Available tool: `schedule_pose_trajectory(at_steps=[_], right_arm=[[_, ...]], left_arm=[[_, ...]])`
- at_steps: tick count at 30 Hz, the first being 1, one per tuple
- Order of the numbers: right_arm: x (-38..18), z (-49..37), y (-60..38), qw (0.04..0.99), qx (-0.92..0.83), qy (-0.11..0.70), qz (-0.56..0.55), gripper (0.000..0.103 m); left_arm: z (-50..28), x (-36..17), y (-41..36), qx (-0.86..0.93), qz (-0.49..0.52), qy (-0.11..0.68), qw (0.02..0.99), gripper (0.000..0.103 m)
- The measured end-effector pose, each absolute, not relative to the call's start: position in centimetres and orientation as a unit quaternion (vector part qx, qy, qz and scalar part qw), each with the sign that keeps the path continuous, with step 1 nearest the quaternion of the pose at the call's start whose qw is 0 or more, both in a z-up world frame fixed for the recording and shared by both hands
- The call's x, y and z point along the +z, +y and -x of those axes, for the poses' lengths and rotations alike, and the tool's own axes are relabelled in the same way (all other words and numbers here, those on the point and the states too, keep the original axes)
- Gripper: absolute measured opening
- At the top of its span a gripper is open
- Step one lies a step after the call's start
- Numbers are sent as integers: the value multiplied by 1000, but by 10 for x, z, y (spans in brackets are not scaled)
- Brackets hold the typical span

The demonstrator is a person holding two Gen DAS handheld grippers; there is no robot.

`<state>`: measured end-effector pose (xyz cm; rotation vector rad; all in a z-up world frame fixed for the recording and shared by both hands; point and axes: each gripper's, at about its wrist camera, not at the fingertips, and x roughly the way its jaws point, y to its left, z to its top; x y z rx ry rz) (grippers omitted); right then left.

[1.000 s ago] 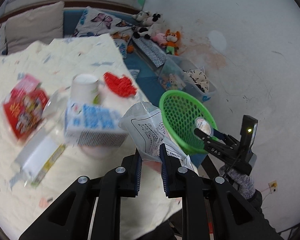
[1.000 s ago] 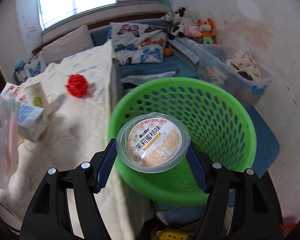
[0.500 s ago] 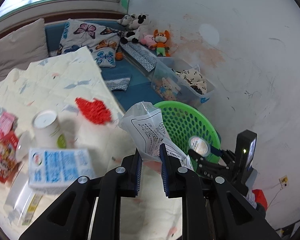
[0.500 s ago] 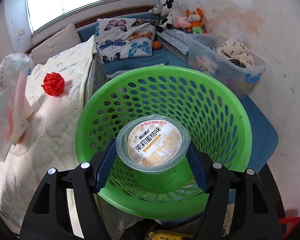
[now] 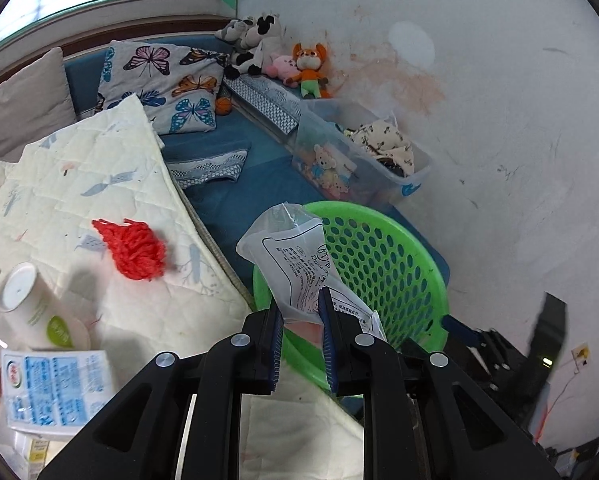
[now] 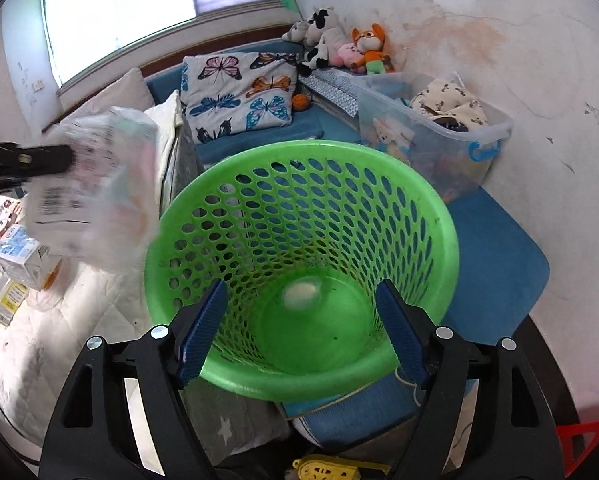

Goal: Collect trash
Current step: 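Withdraw both open grippers from the basket back toward the table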

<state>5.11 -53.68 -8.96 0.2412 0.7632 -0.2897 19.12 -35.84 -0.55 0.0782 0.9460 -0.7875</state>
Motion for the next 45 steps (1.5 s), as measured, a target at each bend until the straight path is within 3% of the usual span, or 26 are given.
schedule_pose_trajectory(at_steps=[10, 14, 17, 23, 45], right_arm=[[-83, -30, -533, 914, -142, 360, -126, 78], [-81, -26, -534, 914, -144, 356, -129, 78], [-79, -24, -534, 915, -145, 354, -131, 78], [-75, -20, -529, 917, -142, 349, -129, 78], [-42, -44, -439, 938, -37, 333, -86, 82]], left_arm=[[-193, -30, -389, -366, -65, 460, 806, 19], [-193, -34, -395, -369, -71, 458, 805, 27], [-189, -34, -395, -371, -69, 454, 807, 47], [-182, -24, -383, -379, -63, 443, 810, 50], [-160, 10, -189, -267, -44, 399, 876, 61]])
